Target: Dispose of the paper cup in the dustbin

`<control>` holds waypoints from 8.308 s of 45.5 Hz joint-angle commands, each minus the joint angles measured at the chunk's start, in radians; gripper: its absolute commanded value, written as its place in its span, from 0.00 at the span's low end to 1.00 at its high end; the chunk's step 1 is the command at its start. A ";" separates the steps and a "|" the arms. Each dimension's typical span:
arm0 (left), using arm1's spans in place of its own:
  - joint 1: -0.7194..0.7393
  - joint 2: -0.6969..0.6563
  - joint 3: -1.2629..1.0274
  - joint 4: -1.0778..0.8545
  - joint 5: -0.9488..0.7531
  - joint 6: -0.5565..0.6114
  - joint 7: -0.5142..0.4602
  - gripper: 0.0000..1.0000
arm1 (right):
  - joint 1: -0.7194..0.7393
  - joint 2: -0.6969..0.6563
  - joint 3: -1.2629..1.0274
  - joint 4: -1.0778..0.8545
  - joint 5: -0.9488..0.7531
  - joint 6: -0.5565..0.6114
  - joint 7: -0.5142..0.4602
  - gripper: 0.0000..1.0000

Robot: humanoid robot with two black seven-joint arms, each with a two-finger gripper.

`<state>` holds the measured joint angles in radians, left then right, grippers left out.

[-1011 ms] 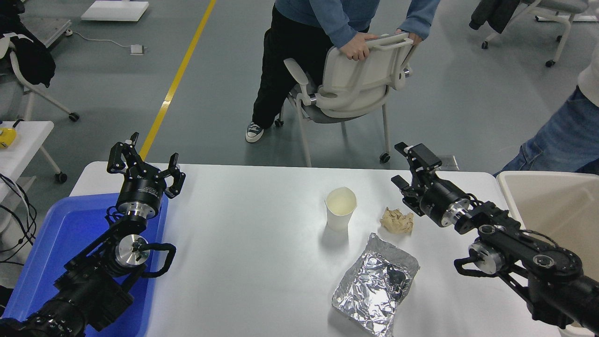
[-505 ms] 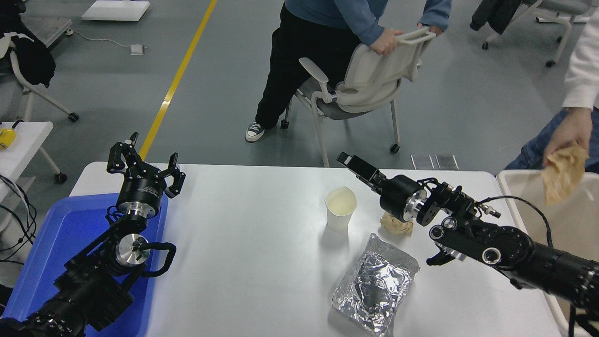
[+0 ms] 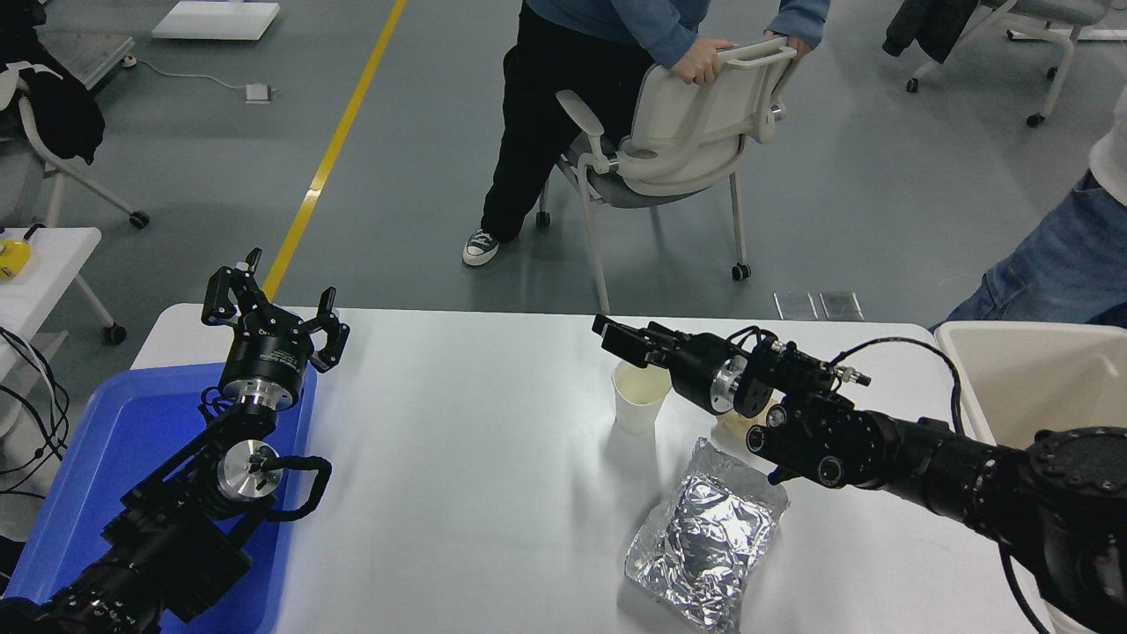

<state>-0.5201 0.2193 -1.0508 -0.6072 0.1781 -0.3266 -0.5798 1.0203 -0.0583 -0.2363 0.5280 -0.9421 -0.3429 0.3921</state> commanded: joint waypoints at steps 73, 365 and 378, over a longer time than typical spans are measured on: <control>0.000 0.000 0.000 0.000 0.000 0.000 0.000 1.00 | -0.101 0.058 -0.324 -0.229 0.002 -0.051 0.053 0.84; 0.000 0.002 0.000 0.001 0.000 0.000 0.000 1.00 | -0.290 -0.612 0.802 -0.392 1.181 0.628 -0.500 1.00; 0.000 0.002 0.000 0.001 0.000 0.001 0.000 1.00 | -0.157 -0.673 0.799 -0.206 1.100 0.656 -0.500 1.00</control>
<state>-0.5201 0.2211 -1.0508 -0.6059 0.1779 -0.3266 -0.5798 0.7689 -0.6800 0.5643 0.1912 0.2286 0.2658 -0.1072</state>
